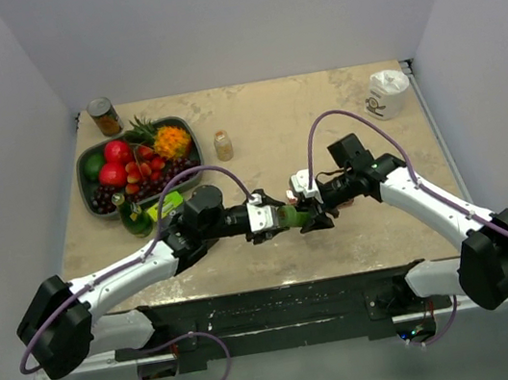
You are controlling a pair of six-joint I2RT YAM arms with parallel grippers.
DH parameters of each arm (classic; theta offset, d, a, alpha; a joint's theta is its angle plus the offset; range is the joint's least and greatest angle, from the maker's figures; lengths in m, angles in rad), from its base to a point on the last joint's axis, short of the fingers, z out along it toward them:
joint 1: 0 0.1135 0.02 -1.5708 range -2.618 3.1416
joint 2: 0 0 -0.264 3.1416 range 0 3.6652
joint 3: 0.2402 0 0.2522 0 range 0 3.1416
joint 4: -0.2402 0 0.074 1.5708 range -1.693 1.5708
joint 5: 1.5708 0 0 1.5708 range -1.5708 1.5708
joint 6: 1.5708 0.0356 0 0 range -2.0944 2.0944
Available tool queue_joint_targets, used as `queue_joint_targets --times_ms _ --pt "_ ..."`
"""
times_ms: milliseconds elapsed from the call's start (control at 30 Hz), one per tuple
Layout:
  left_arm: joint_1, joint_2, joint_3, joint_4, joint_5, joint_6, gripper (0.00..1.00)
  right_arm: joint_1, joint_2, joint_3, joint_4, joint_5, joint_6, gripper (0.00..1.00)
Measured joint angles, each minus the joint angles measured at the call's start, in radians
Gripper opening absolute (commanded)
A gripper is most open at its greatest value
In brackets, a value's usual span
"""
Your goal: Sort the pills into containers
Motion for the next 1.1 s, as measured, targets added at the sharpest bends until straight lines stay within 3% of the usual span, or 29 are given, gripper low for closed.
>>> queue_joint_targets --times_ms 200,367,533,567,600,667,700,733,767,900,1100 --pt "0.0 0.0 0.0 0.007 -0.022 -0.136 0.0 0.0 0.0 -0.001 -0.005 0.001 0.002 0.0" --pt "0.0 0.007 0.044 -0.062 -0.108 -0.452 0.0 0.0 0.0 -0.003 0.008 0.007 0.03 0.0" --pt "0.006 0.05 0.132 -0.209 -0.201 -0.879 0.0 -0.005 0.0 -0.009 0.018 0.027 0.054 0.0" --pt "0.008 0.051 0.143 -0.243 -0.225 -0.974 0.05 -0.004 0.0 -0.01 0.023 0.031 0.056 0.0" --pt "0.01 0.051 0.156 -0.277 -0.241 -1.054 0.19 -0.002 0.0 -0.01 0.027 0.032 0.057 0.0" --pt "0.027 0.051 0.173 -0.321 -0.246 -1.204 0.35 0.0 0.0 -0.01 0.037 0.032 0.062 0.0" --pt "0.042 0.051 0.171 -0.321 -0.231 -1.272 0.6 0.0 0.0 -0.01 0.044 0.029 0.069 0.0" --pt "0.06 0.053 0.161 -0.312 -0.211 -1.348 0.74 0.0 0.0 -0.01 0.056 0.03 0.075 0.0" --pt "0.077 0.053 0.14 -0.277 -0.186 -1.429 0.94 0.0 0.0 -0.01 0.068 0.031 0.076 0.0" --pt "0.107 0.051 0.12 -0.17 -0.103 -1.6 0.99 -0.001 0.0 -0.011 0.068 0.037 0.073 0.0" --pt "0.161 -0.003 0.084 -0.121 -0.017 -1.601 0.99 -0.004 -0.002 -0.011 0.084 0.012 0.071 0.0"
